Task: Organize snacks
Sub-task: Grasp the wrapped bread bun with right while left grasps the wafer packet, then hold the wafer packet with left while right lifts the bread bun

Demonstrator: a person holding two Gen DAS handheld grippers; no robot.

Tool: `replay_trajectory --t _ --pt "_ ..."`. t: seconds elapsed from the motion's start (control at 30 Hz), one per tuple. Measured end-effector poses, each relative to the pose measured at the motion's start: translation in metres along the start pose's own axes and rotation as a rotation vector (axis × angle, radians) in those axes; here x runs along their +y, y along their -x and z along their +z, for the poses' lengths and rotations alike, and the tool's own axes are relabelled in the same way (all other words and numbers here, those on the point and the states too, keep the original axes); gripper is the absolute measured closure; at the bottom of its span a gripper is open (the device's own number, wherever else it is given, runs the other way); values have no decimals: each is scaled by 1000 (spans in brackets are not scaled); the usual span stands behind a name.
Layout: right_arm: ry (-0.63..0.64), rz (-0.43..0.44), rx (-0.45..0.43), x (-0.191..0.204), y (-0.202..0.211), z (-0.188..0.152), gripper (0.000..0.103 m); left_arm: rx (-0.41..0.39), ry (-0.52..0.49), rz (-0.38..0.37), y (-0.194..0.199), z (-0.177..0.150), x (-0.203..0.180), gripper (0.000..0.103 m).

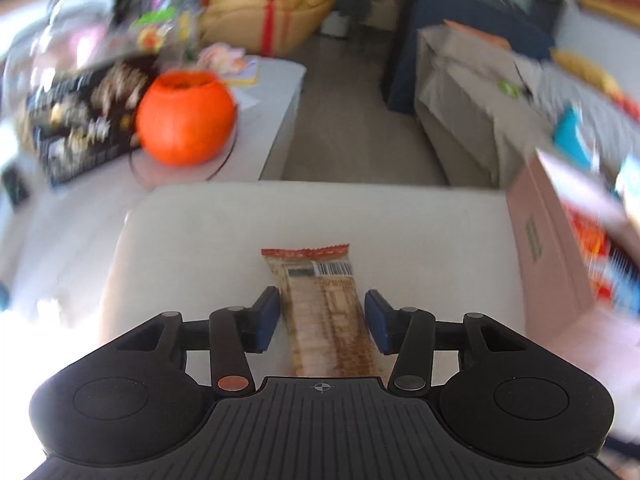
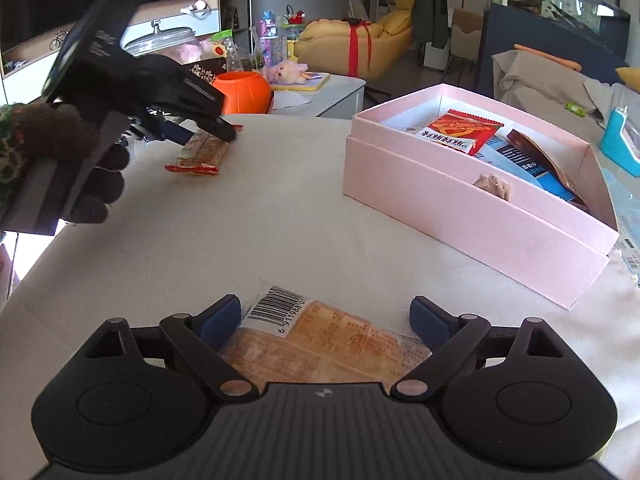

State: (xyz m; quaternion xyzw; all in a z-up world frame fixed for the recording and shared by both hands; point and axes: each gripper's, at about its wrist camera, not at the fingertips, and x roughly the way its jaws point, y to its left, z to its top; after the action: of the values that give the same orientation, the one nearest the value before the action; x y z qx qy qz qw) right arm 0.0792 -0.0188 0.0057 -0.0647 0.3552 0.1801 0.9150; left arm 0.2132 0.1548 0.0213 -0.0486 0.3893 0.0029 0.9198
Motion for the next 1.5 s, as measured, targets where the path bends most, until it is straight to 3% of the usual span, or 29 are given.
replay_trajectory --t 0.1,0.2,0.4,0.57,0.7,0.8,0.93,0.97,1.1,1.23,1.5 --pt "-9 16 2 -2 -1 1 7 -10 -57 -38 8 -12 -15 59" --pt "-13 24 1 -2 -1 0 7 0 -61 -126 26 -32 -23 60" --pt "-11 22 -18 -2 7 -2 7 6 -107 -211 71 -85 -40 60" --pt "12 -4 -85 -7 51 -15 7 -59 -137 -211 88 -112 -45 58" --pt "26 10 -22 -15 67 -24 7 -91 -101 -213 85 -113 -44 58" --pt "65 -59 11 -19 74 -38 7 -111 -114 -205 85 -115 -46 57" --pt "99 -273 0 -31 81 -49 7 -98 -104 -204 86 -114 -47 58" --pt "71 -288 -6 -36 83 -48 7 -89 -100 -206 86 -113 -46 58" --pt "-88 -150 -48 -50 98 -41 7 -57 -100 -246 92 -114 -44 58" --pt "-181 -40 -60 -45 87 -23 7 -36 -85 -283 96 -118 -39 58" --pt "-285 -13 76 -38 16 2 9 23 -107 -280 109 -125 -46 58"
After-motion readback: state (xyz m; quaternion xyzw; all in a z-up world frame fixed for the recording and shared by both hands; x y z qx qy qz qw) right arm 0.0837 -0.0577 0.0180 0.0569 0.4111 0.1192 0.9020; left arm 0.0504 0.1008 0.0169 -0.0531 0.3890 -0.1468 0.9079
